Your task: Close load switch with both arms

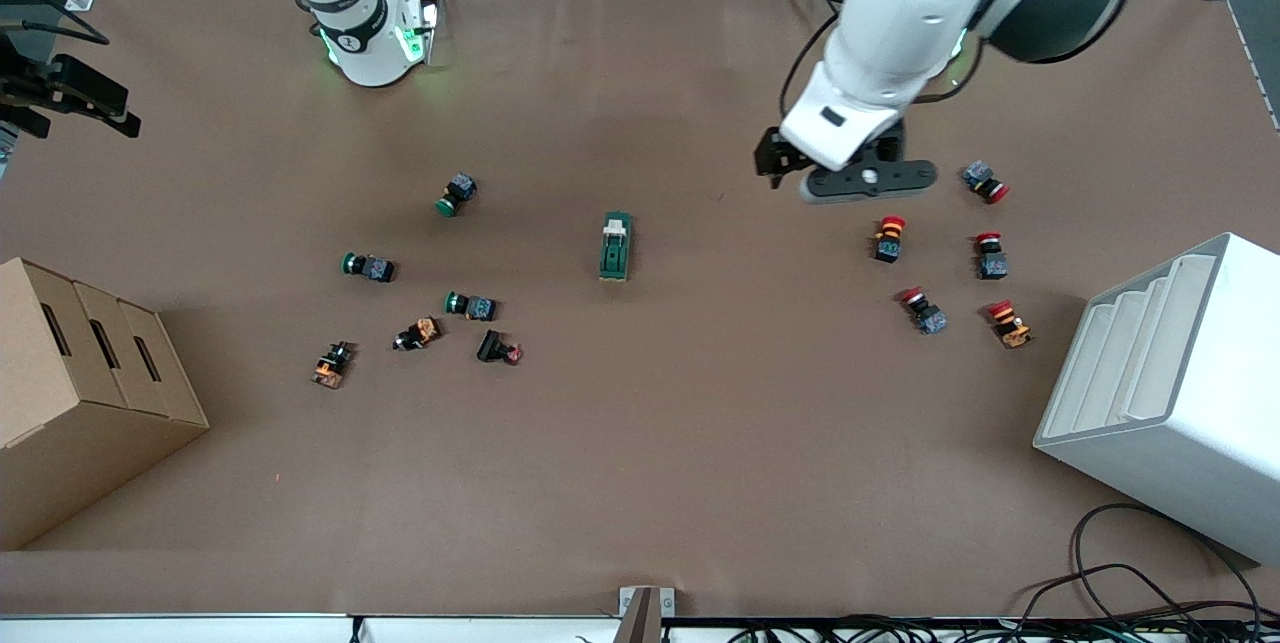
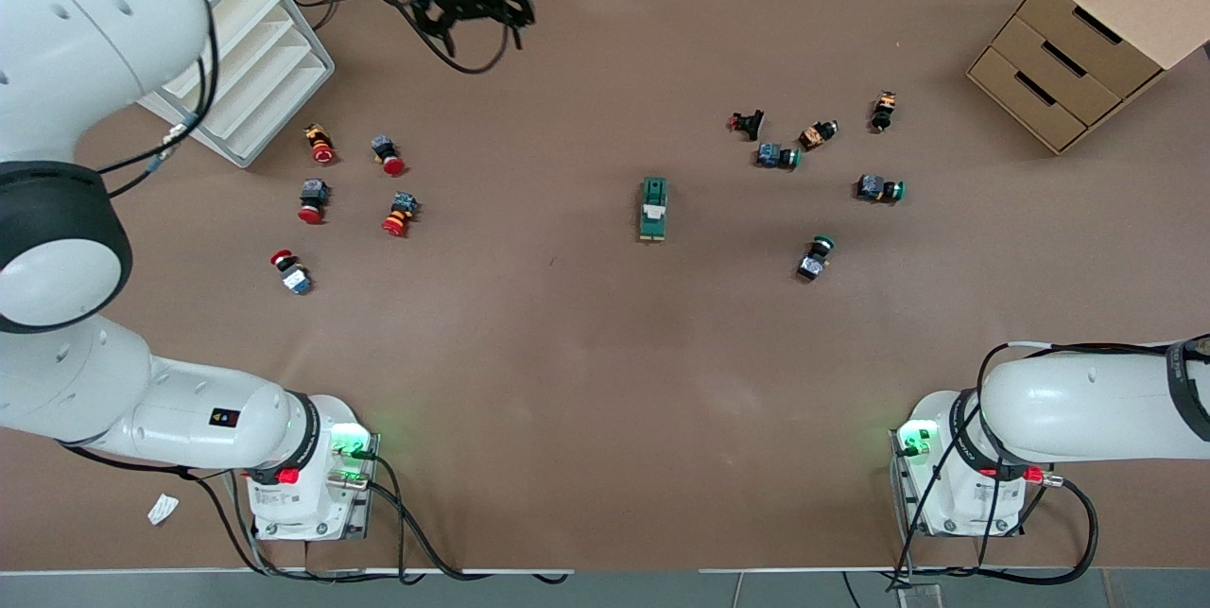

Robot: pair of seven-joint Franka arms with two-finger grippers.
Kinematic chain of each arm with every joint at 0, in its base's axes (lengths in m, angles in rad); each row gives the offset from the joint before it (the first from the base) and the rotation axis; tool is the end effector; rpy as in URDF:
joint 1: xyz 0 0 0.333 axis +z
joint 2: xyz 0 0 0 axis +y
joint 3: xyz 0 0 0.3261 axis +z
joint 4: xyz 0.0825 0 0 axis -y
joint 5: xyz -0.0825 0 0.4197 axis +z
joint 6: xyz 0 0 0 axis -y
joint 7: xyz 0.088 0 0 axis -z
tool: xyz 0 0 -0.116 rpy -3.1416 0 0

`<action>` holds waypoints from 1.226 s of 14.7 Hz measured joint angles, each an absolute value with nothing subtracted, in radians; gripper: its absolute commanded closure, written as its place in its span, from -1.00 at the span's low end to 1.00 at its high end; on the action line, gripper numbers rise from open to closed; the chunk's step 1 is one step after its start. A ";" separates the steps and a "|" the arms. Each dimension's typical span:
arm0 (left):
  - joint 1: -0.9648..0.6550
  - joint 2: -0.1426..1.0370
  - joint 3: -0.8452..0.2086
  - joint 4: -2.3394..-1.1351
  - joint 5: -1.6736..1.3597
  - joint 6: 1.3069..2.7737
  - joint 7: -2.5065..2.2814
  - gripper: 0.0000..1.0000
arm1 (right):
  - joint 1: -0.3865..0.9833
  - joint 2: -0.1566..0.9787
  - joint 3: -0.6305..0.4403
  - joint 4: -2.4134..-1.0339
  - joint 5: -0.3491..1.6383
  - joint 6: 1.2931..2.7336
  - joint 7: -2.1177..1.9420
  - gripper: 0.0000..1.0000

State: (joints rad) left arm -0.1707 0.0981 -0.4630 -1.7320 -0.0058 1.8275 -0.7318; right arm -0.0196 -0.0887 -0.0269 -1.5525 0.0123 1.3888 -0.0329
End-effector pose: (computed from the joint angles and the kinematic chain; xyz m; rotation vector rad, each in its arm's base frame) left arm 0.5101 -0.3643 0.5117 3.0942 0.1574 -0.0390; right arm 0.5403 -0.0243 0.6697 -3.1219 0.0182 0.1162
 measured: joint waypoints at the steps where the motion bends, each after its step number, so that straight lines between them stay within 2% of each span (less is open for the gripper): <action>1: -0.188 0.100 -0.466 -1.753 -0.002 1.860 -0.755 -1.00 | -0.020 -0.089 -0.027 -1.550 0.012 1.390 -0.031 -1.00; 6: -0.374 0.146 -0.470 -1.810 0.149 1.908 -1.030 -1.00 | -0.020 -0.086 -0.036 -1.520 0.012 1.396 -0.027 -1.00; 13: -0.601 0.340 -0.471 -1.821 0.442 2.020 -1.428 -0.99 | -0.016 0.003 -0.033 -1.526 0.017 1.434 -0.009 -1.00; 18: -0.730 0.472 -0.471 -1.828 0.719 2.021 -1.693 -0.97 | 0.084 0.022 -0.022 -1.606 0.149 1.491 0.374 -1.00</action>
State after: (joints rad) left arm -0.7302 0.4717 -0.4708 -1.8276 0.7187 2.0211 -1.6930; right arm 0.0843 0.0216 -0.0217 -1.6065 0.1491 1.4910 0.3742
